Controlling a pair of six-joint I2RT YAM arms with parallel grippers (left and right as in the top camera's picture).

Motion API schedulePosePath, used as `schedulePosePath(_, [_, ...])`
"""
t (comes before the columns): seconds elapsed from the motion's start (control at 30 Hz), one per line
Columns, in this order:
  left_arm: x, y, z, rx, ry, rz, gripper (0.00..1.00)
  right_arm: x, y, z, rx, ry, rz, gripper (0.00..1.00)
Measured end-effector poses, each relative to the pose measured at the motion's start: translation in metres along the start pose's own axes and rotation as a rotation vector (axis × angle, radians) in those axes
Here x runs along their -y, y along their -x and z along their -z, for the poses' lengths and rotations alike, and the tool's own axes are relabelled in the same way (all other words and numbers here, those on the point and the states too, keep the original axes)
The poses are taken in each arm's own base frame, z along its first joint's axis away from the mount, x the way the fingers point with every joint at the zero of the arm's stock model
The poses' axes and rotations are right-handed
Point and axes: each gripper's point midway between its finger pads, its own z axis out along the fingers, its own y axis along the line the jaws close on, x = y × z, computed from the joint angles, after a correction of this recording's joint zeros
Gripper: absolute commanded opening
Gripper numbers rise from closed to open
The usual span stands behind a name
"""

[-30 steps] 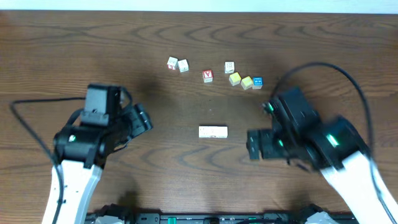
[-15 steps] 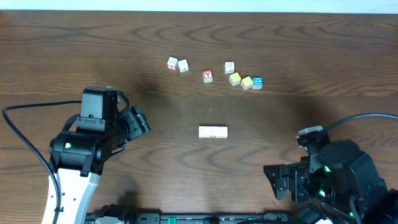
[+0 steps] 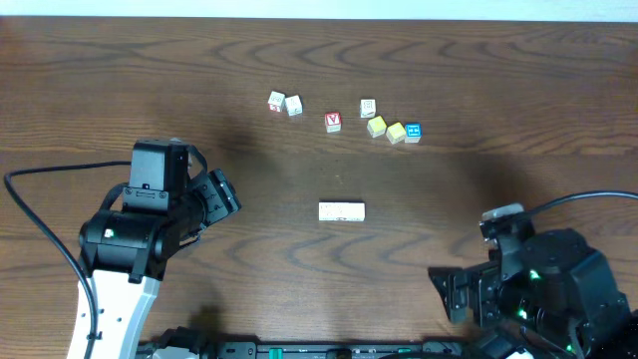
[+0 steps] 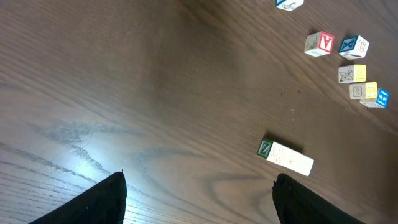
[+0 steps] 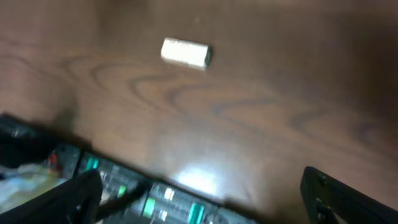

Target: Lift 3 blocks

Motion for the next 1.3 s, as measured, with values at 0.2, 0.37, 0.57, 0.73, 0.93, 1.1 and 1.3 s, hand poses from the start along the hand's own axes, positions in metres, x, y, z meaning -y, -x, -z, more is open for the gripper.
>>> schedulePosePath(0.2, [0.000,0.000,0.000,0.000,0.000,0.000,0.76,0.011,0.063,0.003,0.361,-0.020,0.177,0.99])
schedulePosePath(0.37, [0.000,0.000,0.000,0.001,-0.001,0.000,0.76,0.039,0.065,-0.016,0.522,-0.090,0.259,0.99])
schedulePosePath(0.57, [0.000,0.000,0.000,0.000,0.000,0.000,0.76,0.066,0.051,-0.046,0.671,-0.158,0.308,0.99])
schedulePosePath(0.73, [0.000,0.000,0.000,0.000,0.000,0.000,0.76,0.070,0.041,-0.057,0.799,-0.178,0.371,0.99])
schedulePosePath(0.93, [0.000,0.000,0.000,0.000,0.001,0.001,0.76,0.080,0.035,-0.071,0.905,-0.216,0.406,0.99])
schedulePosePath(1.1, [0.000,0.000,0.000,0.000,0.001,0.001,0.76,0.087,0.031,-0.085,0.935,-0.229,0.414,0.99])
schedulePosePath(1.3, [0.000,0.000,0.000,0.000,0.001,0.001,0.76,0.100,0.028,-0.096,0.954,-0.270,0.399,0.99])
